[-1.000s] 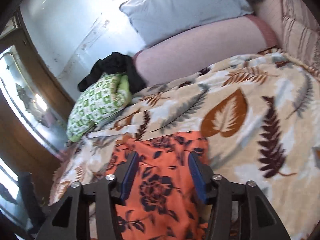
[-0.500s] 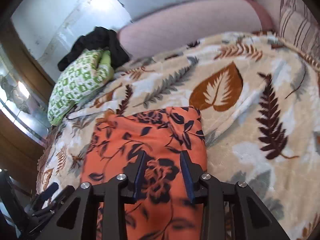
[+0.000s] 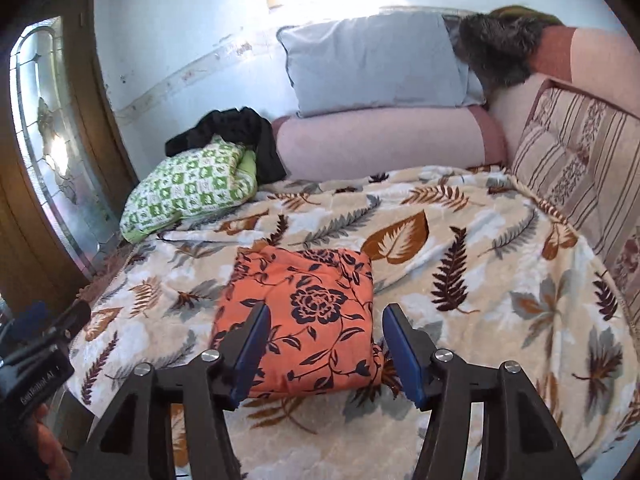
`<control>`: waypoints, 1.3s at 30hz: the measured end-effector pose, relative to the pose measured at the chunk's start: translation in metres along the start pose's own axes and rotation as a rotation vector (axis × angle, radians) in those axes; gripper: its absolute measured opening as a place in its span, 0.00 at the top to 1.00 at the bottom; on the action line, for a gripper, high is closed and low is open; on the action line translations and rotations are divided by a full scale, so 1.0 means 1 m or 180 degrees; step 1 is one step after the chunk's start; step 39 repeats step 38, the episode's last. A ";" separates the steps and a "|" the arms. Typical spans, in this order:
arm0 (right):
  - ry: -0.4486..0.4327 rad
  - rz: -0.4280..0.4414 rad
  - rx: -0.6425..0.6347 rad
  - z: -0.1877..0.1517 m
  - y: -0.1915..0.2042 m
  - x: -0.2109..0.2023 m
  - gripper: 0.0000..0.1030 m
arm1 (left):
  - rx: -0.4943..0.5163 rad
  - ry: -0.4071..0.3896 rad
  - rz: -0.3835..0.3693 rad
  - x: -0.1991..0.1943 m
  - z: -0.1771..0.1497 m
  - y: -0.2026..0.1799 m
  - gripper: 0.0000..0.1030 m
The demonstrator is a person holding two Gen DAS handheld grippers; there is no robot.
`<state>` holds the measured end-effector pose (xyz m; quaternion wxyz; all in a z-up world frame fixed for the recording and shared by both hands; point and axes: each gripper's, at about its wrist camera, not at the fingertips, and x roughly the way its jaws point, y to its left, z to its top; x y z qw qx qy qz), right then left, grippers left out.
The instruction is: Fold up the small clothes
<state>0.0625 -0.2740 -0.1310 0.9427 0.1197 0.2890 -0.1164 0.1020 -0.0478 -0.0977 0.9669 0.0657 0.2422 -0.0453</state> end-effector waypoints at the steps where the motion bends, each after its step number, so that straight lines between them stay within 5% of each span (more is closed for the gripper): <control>1: -0.0031 -0.0015 -0.0001 0.001 0.001 -0.009 0.40 | -0.0041 -0.0068 -0.0008 -0.010 0.004 0.004 0.05; 11: -0.0186 -0.0019 -0.0042 0.011 0.016 -0.068 0.38 | -0.0053 -0.0413 -0.0046 -0.067 0.030 0.011 0.03; 26: -0.0294 -0.0012 -0.0196 0.011 0.032 -0.098 0.38 | -0.0155 -0.0324 0.0013 -0.075 0.034 0.020 0.02; 35: -0.0105 0.0080 -0.0261 0.001 0.039 -0.079 0.38 | -0.0461 -0.0155 -0.0564 -0.058 0.031 0.036 0.02; 39: -0.0053 0.0058 -0.0227 0.000 0.034 -0.069 0.38 | -0.0520 -0.0067 -0.0504 -0.042 0.028 0.044 0.02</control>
